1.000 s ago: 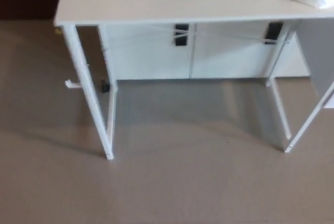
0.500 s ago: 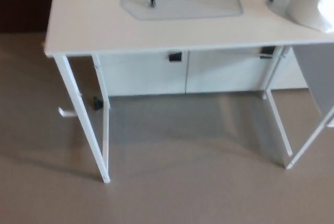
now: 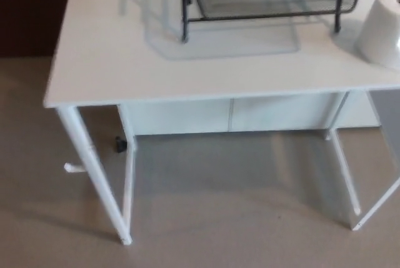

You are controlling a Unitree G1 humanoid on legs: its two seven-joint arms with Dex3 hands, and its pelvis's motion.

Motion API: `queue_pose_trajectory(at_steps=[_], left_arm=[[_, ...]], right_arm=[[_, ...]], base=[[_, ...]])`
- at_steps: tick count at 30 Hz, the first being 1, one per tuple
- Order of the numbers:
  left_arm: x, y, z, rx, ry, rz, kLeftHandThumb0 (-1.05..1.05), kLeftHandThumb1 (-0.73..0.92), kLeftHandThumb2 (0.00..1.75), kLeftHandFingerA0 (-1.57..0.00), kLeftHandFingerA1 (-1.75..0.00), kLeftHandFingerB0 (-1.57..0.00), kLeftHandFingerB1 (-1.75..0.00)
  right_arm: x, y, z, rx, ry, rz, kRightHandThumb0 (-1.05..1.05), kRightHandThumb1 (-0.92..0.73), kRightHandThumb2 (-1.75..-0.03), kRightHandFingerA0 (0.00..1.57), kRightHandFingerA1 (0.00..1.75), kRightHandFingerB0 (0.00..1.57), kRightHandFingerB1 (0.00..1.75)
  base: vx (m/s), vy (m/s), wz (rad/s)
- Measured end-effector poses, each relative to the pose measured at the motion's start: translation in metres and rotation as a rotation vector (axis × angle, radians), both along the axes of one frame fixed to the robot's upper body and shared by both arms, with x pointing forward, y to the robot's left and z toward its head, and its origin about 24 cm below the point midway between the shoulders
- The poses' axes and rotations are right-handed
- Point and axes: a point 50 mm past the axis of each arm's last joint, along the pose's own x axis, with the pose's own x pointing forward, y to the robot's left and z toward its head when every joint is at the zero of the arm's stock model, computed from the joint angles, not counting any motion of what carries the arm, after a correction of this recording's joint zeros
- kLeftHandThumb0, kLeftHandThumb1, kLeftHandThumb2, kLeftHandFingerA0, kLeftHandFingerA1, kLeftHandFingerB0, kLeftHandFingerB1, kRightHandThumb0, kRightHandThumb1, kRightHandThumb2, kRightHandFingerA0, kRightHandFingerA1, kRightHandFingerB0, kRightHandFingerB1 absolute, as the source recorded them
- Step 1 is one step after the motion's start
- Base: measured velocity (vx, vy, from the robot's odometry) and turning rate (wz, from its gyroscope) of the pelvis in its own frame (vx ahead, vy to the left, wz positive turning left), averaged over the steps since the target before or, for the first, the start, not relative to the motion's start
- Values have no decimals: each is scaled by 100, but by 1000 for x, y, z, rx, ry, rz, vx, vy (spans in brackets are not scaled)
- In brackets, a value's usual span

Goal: The robot walks towards a desk on which a file tray is kept in the middle and a toilet paper roll is kept on its right. The robot uses its right hand to hook on finger in the gap of the roll and grabs it, lifts it and places it on the tray.

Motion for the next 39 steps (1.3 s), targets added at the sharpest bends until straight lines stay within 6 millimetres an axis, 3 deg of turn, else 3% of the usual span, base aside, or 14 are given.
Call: queue_pose_trajectory(at_steps=[23,39], left_arm=[[-5,0,-2,-4,11,10,-70,73,63,-30,-70,-44,-62],[-8,-2,-5,-14,19,17,-70,73,63,-30,-70,-44,-62]], right_arm=[[3,1,0,1,-4,6,-75,-55,-90,32,57,8,40],[3,-1,2,-14,8,12,-75,-55,-90,32,57,8,40]], base=[[130,33,0],[98,-92,0]])
